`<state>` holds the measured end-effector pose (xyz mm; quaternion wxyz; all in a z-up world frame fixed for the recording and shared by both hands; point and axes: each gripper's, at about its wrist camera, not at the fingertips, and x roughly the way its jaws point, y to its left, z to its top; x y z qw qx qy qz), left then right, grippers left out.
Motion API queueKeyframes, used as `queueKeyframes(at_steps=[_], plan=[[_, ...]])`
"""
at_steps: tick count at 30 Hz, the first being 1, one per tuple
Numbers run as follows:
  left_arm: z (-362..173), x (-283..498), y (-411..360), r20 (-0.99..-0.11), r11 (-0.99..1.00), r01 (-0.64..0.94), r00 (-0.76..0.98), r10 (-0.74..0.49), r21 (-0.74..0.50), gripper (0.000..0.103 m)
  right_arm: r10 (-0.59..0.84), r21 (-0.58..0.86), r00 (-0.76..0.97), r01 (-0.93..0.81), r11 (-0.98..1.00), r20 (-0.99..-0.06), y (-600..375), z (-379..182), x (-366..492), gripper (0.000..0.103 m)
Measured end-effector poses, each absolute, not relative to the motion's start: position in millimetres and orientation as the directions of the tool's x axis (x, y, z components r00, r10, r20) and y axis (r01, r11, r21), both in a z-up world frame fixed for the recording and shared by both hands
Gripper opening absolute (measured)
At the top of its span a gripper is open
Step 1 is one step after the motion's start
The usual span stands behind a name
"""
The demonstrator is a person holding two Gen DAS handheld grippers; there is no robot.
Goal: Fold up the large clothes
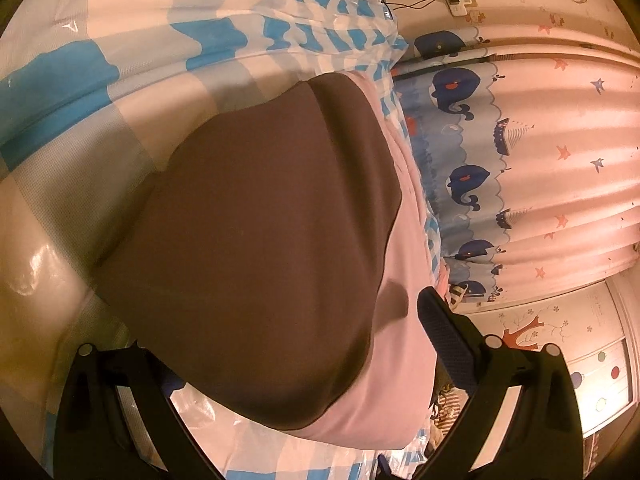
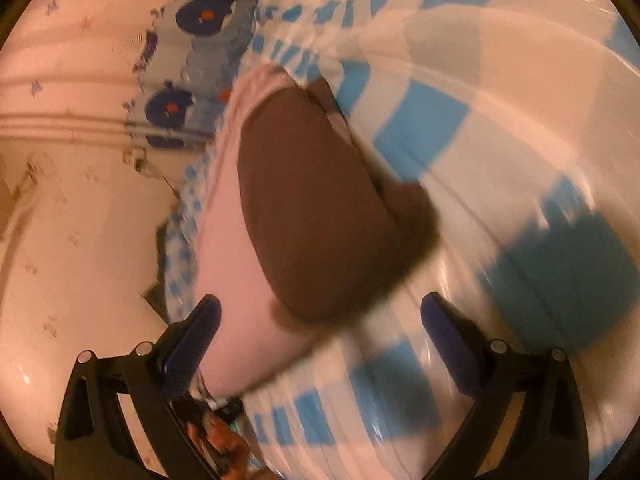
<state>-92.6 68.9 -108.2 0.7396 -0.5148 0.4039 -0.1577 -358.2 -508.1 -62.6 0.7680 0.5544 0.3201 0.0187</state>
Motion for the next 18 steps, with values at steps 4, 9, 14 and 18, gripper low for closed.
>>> queueKeyframes(at_steps=[4,9,14,18], plan=[[-109.7,-93.9,71.1,-0.434,0.419,-0.183,0.624,-0.649,-0.889,0.094,0.425,0.913,0.820,0.270,0.305,-0.384,-510.9,-66.2,-341.8,0.097],[-112.5,-93.0,71.6,-0.444,0.419,-0.196,0.616,-0.651,-0.887,0.094,0.449,0.912,0.796,0.325,0.252,-0.407,-515.0,-82.0,-328.2,0.097],[-113.1,-93.7,71.5,-0.445,0.422,-0.193,0.614,-0.652,-0.886,0.094,0.456,0.906,0.784,0.360,0.222,-0.422,-517.7,-78.6,-316.7,0.096],[-113.8,-94.1,71.5,-0.439,0.429,-0.179,0.628,-0.643,-0.885,0.078,0.436,0.920,0.810,0.332,0.209,-0.392,-520.0,-82.2,-319.7,0.042]])
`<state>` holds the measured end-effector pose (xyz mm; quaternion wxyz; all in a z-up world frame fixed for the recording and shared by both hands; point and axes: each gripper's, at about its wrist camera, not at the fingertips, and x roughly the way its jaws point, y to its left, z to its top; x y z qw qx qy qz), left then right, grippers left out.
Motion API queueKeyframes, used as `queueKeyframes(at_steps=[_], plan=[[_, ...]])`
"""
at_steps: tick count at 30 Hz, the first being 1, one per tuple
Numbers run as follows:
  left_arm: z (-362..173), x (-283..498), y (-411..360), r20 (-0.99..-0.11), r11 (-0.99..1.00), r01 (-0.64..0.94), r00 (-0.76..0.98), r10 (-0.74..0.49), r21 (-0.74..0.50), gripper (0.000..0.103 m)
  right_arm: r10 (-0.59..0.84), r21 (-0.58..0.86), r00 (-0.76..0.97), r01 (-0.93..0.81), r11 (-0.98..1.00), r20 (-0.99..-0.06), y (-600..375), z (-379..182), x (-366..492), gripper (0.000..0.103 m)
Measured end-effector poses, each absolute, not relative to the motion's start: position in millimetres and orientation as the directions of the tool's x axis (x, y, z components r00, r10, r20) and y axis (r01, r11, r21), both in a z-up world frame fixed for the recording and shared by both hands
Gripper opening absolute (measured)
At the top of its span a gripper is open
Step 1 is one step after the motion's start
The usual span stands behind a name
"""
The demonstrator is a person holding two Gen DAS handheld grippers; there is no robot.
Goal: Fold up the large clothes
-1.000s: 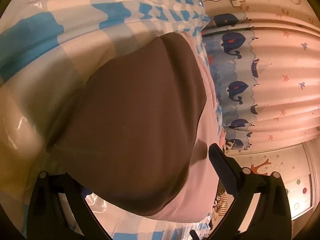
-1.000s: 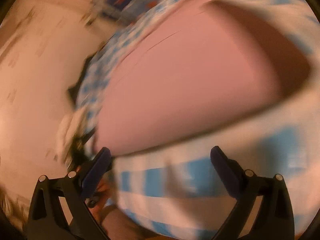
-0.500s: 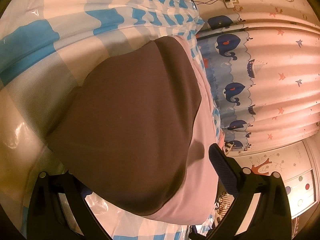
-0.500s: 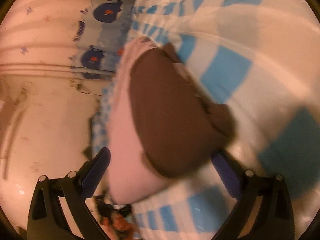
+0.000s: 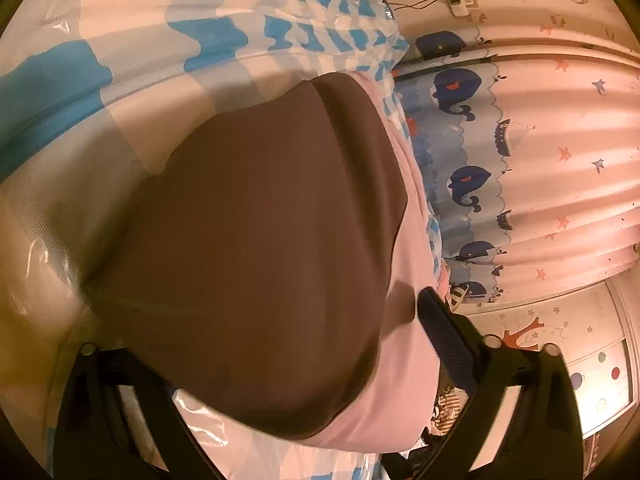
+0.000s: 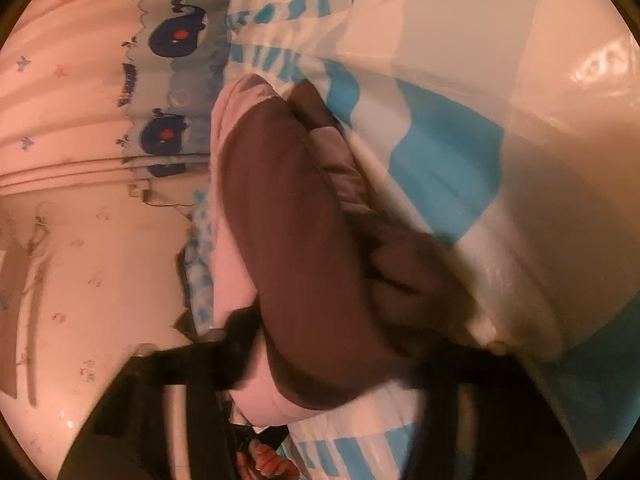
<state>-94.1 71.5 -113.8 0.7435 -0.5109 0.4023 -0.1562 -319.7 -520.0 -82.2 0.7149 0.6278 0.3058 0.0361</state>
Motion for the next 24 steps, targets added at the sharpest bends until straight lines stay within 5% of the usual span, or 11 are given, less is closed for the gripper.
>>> queueKeyframes(at_steps=[4,10,15,17,19,21,24], plan=[[-115.2,-91.6,76.9,-0.441,0.427,-0.175,0.596,-0.671,-0.887,0.041,0.429,0.928,0.826,0.289,0.234,-0.365,-512.8,-67.2,-329.1,0.030],[-51.5,-131.8,79.0,-0.459,0.511,-0.074,0.564,-0.687,-0.856,0.031,0.449,0.927,0.829,0.203,0.316,-0.334,-496.8,-15.1,-388.3,0.029],[-18.7,-226.0,101.4,-0.470,0.545,-0.033,0.552,-0.688,-0.838,0.032,0.504,0.922,0.782,0.229,0.313,-0.366,-477.2,-26.6,-478.5,0.031],[-33.8,-254.3,112.5,-0.505,0.548,-0.093,0.537,-0.676,-0.831,0.047,0.548,0.924,0.747,0.265,0.274,-0.377,-475.0,-50.0,-504.2,0.049],[-64.0,-263.6,121.0,-0.540,0.522,-0.192,0.501,-0.676,-0.831,0.059,0.592,0.934,0.726,0.322,0.156,-0.349,-481.9,-86.2,-529.9,0.053],[-92.6,-267.0,132.0,-0.527,0.438,-0.293,0.497,-0.689,-0.850,0.062,0.521,0.931,0.774,0.336,0.142,-0.359,-489.8,-85.1,-554.0,0.053],[-95.1,-263.5,131.3,-0.517,0.437,-0.281,0.530,-0.672,-0.855,0.072,0.238,0.794,0.803,0.408,0.450,-0.547,-484.2,-26.5,-569.2,0.053]])
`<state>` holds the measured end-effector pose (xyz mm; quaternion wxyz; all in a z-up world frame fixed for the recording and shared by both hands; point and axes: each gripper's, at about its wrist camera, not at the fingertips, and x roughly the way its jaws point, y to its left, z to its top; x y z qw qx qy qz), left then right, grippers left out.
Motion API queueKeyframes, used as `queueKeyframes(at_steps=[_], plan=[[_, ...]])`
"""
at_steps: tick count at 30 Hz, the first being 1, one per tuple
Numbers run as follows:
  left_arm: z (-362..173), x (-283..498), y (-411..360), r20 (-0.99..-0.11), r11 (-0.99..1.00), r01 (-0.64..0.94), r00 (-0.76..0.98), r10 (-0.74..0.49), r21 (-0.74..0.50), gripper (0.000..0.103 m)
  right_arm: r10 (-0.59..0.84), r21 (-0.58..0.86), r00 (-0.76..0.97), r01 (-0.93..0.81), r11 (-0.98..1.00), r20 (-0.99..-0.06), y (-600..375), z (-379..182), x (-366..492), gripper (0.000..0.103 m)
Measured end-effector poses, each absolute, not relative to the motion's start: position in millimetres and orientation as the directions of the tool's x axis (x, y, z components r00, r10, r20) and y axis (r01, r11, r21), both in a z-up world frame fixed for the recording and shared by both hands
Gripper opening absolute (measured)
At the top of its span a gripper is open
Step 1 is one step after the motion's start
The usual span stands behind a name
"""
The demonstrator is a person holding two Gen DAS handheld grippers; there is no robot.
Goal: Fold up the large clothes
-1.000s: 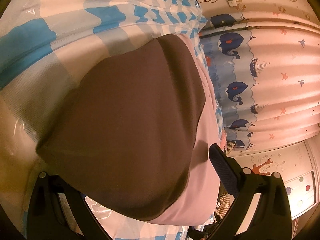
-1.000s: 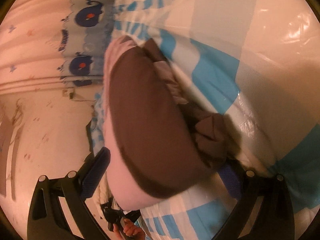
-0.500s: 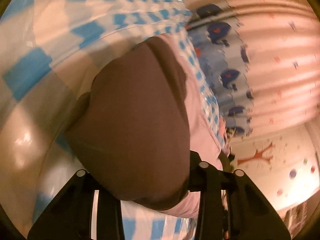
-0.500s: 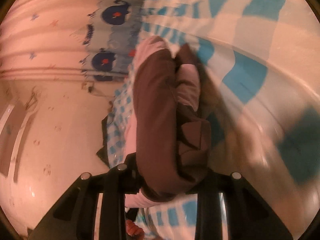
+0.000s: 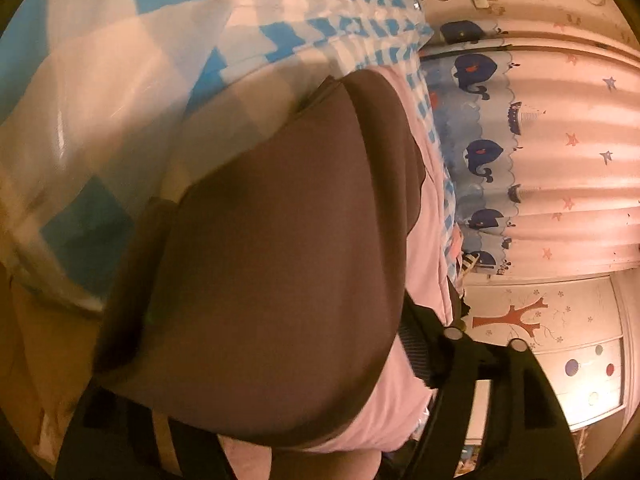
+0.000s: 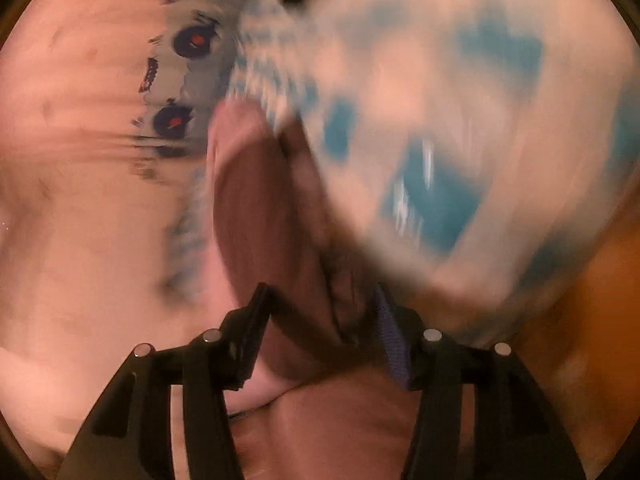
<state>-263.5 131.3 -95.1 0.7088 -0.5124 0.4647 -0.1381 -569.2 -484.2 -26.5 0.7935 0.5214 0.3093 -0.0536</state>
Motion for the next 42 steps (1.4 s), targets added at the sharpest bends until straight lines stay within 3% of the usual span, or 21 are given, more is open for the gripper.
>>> queueKeyframes(at_steps=[1,2,4,6,10,12,14,18,22,24,27,30,32,34,37,40,42], plan=[[-95.9,-261.3,130.5,-0.519,0.432,-0.289,0.534,-0.668,-0.854,0.079,0.119,0.699,0.812,0.405,0.589,-0.572,-470.9,5.6,-563.2,0.053],[-97.6,-256.6,128.7,-0.526,0.427,-0.307,0.538,-0.659,-0.850,0.081,0.088,0.638,0.826,0.357,0.683,-0.557,-455.1,30.8,-550.3,0.053],[-100.3,-251.1,125.5,-0.524,0.408,-0.330,0.553,-0.647,-0.851,0.084,0.086,0.502,0.838,0.237,0.832,-0.539,-409.0,72.2,-511.5,0.059],[-95.6,-248.5,121.9,-0.503,0.398,-0.309,0.578,-0.642,-0.864,0.084,0.053,0.269,0.821,0.125,0.955,-0.569,-344.4,92.7,-460.8,0.060],[-82.1,-250.0,116.8,-0.477,0.424,-0.239,0.595,-0.647,-0.874,0.064,0.010,0.000,0.756,-0.013,1.000,-0.654,-257.8,64.9,-391.9,0.060],[-79.4,-251.2,121.3,-0.458,0.415,-0.219,0.595,-0.661,-0.883,0.055,-0.091,-0.163,0.703,-0.036,0.986,-0.706,-226.8,32.9,-365.0,0.060],[-74.7,-252.4,120.9,-0.441,0.425,-0.176,0.592,-0.675,-0.888,0.048,-0.140,-0.222,0.651,-0.045,0.974,-0.746,-218.1,-2.1,-359.1,0.062],[-52.0,-255.6,108.5,-0.430,0.481,-0.095,0.617,-0.659,-0.872,0.042,-0.140,-0.209,0.614,-0.041,0.977,-0.777,-223.1,-9.0,-363.6,0.061],[-25.6,-254.9,95.4,-0.417,0.530,-0.015,0.636,-0.649,-0.848,0.040,-0.115,-0.209,0.721,-0.043,0.977,-0.684,-213.5,14.9,-385.4,0.062],[-15.6,-257.6,89.0,-0.405,0.540,0.019,0.639,-0.654,-0.842,0.040,-0.087,-0.166,0.642,-0.064,0.984,-0.762,-213.6,-17.3,-366.6,0.067],[8.9,-263.9,60.5,-0.406,0.600,0.113,0.635,-0.657,-0.792,0.039,-0.110,-0.190,0.640,-0.057,0.980,-0.760,-208.0,-29.5,-364.3,0.068],[41.9,-270.8,33.9,-0.394,0.642,0.212,0.637,-0.663,-0.737,0.039,-0.048,-0.112,0.612,-0.066,0.991,-0.789,-220.4,-17.5,-364.1,0.068],[60.4,-274.4,17.0,-0.392,0.666,0.267,0.636,-0.665,-0.696,0.039,0.072,0.031,0.593,-0.080,0.996,-0.802,-238.8,2.0,-375.3,0.068],[76.8,-275.3,-3.1,-0.395,0.686,0.316,0.631,-0.667,-0.655,0.039,0.249,0.273,0.616,-0.057,0.960,-0.747,-270.0,19.9,-387.5,0.070],[99.0,-284.1,-42.5,-0.419,0.722,0.398,0.615,-0.668,-0.566,0.039,0.437,0.586,0.675,-0.008,0.810,-0.595,-328.7,34.3,-409.6,0.074],[110.7,-297.1,-79.4,-0.440,0.734,0.465,0.594,-0.673,-0.495,0.039,0.502,0.727,0.706,0.026,0.686,-0.499,-385.3,34.6,-423.6,0.075],[115.1,-301.5,-105.1,-0.451,0.731,0.505,0.577,-0.681,-0.458,0.039,0.576,0.844,0.721,0.024,0.535,-0.386,-422.8,25.8,-438.7,0.075]])
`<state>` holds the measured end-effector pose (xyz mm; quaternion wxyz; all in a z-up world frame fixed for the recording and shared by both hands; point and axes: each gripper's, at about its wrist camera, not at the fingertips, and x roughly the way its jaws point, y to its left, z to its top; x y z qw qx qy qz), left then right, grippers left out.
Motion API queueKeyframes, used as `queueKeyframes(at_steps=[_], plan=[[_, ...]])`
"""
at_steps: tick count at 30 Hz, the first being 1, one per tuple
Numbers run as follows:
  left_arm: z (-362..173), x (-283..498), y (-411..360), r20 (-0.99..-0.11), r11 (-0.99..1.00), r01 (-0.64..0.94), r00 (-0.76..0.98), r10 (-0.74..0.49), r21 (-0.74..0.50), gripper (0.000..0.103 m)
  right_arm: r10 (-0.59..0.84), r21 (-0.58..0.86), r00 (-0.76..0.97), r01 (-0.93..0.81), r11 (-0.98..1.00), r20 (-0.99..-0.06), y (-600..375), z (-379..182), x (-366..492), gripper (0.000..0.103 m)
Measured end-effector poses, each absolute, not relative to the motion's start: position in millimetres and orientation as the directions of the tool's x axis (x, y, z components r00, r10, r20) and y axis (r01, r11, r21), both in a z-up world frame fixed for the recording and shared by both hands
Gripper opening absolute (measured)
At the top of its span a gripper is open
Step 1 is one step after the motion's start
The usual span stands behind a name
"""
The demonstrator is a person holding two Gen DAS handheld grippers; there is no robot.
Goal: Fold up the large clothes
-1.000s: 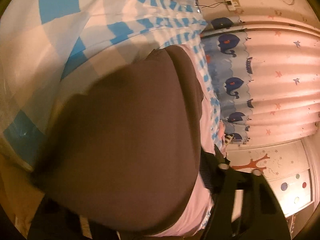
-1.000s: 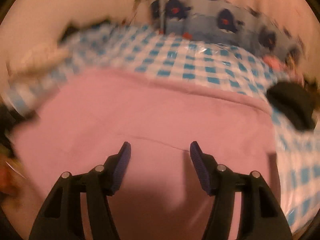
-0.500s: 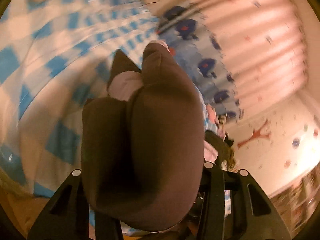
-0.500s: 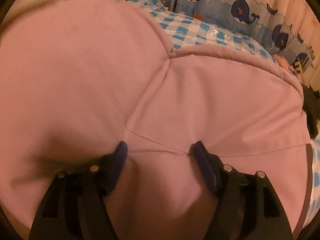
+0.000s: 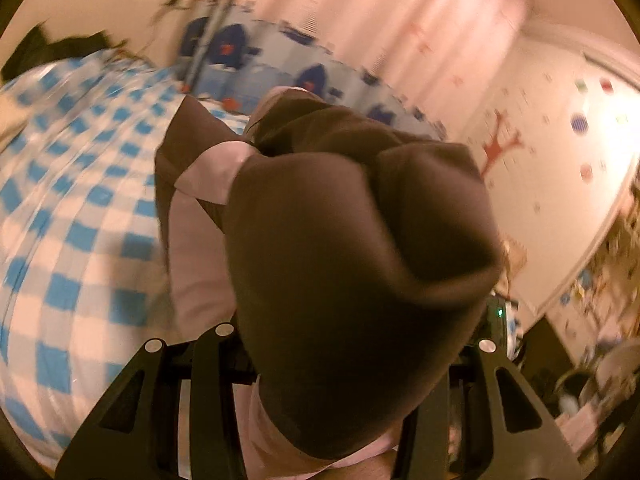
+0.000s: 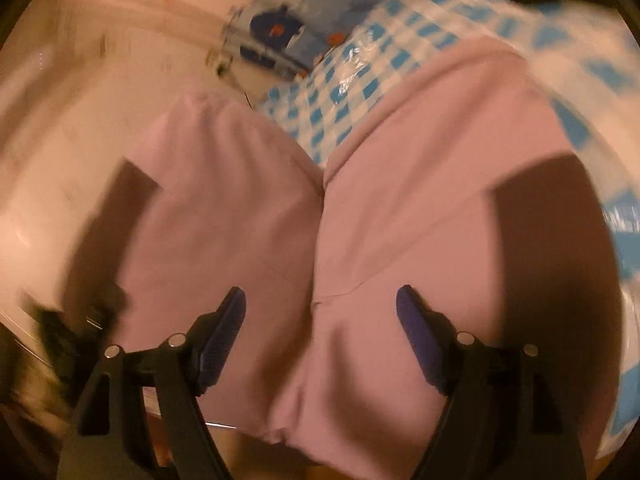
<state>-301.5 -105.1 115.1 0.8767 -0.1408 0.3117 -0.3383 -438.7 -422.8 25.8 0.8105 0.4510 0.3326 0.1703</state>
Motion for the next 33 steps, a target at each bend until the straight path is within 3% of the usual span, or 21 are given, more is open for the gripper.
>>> queueKeyframes(at_steps=[3,6,13,21,23,27,31,33], plan=[[115.0,-311.6,-145.8,-0.473,0.714,0.563,0.537,-0.699,-0.417,0.039,0.602,0.929,0.756,0.020,0.371,-0.257,-469.1,15.5,-457.6,0.078],[107.6,-321.2,-199.0,-0.507,0.687,0.622,0.482,-0.714,-0.376,0.039,0.588,0.955,0.782,0.032,0.295,-0.207,-507.1,5.7,-469.6,0.081],[78.1,-363.8,-293.7,-0.612,0.655,0.717,0.412,-0.674,-0.238,0.044,0.543,0.966,0.817,0.059,0.250,-0.191,-570.0,-1.5,-479.4,0.082],[51.9,-389.8,-341.6,-0.679,0.632,0.762,0.392,-0.621,-0.138,0.049,0.515,0.887,0.829,-0.052,0.458,-0.217,-592.7,80.0,-460.2,0.085],[45.7,-394.3,-347.0,-0.692,0.617,0.778,0.384,-0.611,-0.113,0.050,0.521,0.821,0.807,-0.082,0.565,-0.278,-581.5,110.6,-436.8,0.089],[38.7,-400.6,-360.4,-0.721,0.585,0.810,0.381,-0.579,-0.042,0.053,0.464,0.609,0.741,-0.095,0.787,-0.485,-536.6,142.5,-382.5,0.089],[40.8,-405.8,-361.2,-0.746,0.559,0.829,0.365,-0.558,-0.013,0.059,0.463,0.565,0.672,-0.081,0.821,-0.578,-506.5,114.1,-352.1,0.089],[44.3,-408.6,-352.5,-0.755,0.549,0.835,0.353,-0.553,-0.012,0.062,0.395,0.525,0.668,-0.007,0.851,-0.631,-503.9,82.2,-351.3,0.089]])
